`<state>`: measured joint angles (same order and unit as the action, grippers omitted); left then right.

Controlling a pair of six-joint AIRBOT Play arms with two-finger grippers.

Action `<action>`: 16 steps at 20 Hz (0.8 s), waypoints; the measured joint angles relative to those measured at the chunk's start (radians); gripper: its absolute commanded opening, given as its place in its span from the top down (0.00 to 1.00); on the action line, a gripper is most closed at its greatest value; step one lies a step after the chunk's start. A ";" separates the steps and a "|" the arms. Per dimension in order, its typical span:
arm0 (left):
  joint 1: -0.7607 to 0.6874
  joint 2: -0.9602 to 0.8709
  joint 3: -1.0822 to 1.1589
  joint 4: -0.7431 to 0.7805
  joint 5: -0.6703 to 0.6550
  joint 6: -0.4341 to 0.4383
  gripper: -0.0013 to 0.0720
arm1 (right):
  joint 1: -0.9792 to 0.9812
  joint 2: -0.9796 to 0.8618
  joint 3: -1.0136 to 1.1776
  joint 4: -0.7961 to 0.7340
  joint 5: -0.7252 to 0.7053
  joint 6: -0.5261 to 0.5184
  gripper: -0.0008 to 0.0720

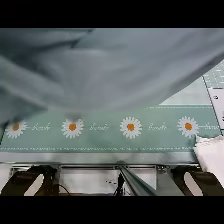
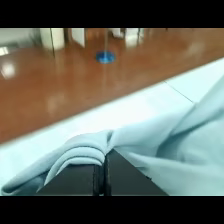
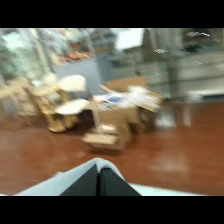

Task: Fold the shirts.

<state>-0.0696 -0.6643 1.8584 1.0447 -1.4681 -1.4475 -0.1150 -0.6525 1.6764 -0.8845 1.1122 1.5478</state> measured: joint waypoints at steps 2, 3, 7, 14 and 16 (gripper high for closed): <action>0.000 0.019 0.005 0.007 -0.086 -0.080 0.95 | -0.003 0.027 0.040 -0.153 0.128 0.058 0.96; 0.000 0.020 0.006 0.008 -0.134 -0.114 0.95 | -0.004 0.037 0.054 -0.211 0.203 0.079 0.96; 0.000 -0.032 -0.020 -0.029 -0.276 -0.176 0.95 | -0.006 0.000 0.055 -0.333 0.494 0.097 0.96; -0.001 -0.322 -0.260 -0.050 -0.206 -0.002 0.94 | -0.006 -0.307 -0.085 -0.374 0.515 -0.028 0.96; -0.001 -0.436 -0.309 -0.056 -0.133 0.035 0.94 | -0.006 -0.430 -0.103 -0.377 0.454 -0.063 0.96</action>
<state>-0.0708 -1.1007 1.5497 0.9890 -1.6012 -1.4120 -0.1211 -1.0821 1.5734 -1.2610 1.5665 1.4853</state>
